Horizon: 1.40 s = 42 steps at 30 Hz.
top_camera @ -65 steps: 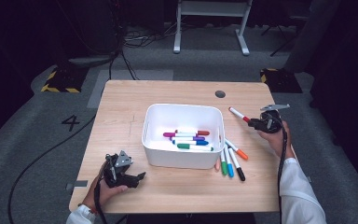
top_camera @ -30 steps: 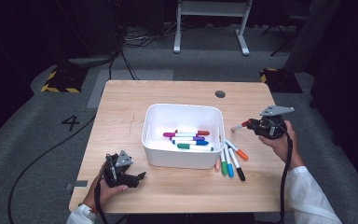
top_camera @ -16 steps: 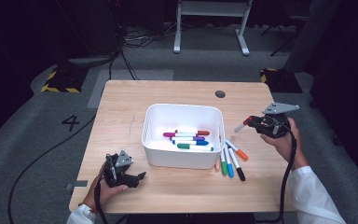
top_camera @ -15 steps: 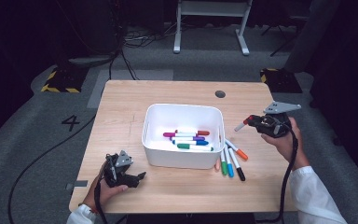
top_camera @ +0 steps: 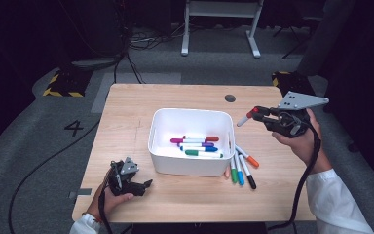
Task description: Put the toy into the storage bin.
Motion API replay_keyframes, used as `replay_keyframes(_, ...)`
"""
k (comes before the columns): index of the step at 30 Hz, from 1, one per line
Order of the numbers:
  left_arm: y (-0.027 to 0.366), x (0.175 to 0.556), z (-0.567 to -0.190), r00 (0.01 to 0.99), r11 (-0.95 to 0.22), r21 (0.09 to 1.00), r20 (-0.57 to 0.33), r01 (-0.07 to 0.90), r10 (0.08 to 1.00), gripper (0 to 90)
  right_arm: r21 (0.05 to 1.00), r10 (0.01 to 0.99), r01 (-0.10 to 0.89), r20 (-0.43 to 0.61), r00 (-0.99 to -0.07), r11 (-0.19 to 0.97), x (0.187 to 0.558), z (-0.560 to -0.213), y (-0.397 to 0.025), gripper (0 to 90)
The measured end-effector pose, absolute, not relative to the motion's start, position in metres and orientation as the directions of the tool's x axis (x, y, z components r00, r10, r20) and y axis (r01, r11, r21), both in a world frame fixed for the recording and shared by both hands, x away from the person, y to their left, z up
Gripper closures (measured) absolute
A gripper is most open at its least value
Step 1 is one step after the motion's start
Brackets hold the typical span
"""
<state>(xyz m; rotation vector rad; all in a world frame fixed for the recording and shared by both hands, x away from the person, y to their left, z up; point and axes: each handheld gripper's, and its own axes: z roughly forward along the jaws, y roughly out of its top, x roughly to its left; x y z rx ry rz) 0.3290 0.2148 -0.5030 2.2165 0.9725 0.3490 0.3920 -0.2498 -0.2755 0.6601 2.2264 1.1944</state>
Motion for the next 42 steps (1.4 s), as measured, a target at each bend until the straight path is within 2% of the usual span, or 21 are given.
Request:
replay_keyframes(9, 0.215, 0.329, -0.503, 0.685, -0.489, 0.681, -0.026, 0.545, 0.728, 14.7, 0.870, 0.561, 0.100, -0.220, -0.798, 0.483, 0.380, -0.257, -0.222, 75.4)
replay_keyframes(21, 0.215, 0.329, -0.503, 0.686, -0.489, 0.680, -0.027, 0.546, 0.727, 14.8, 0.877, 0.466, 0.059, -0.195, -0.863, 0.477, 0.374, -0.255, -0.185, 75.4)
replay_keyframes(30, 0.215, 0.329, -0.503, 0.685, -0.489, 0.681, -0.025, 0.545, 0.728, 14.7, 0.854, 0.367, 0.047, -0.172, -0.914, 0.517, 0.373, -0.273, -0.148, 75.3)
replay_keyframes(42, 0.215, 0.329, -0.503, 0.685, -0.489, 0.681, -0.026, 0.545, 0.728, 14.7, 0.778, 0.261, 0.067, -0.128, -0.957, 0.625, 0.384, -0.322, -0.110, 75.3)
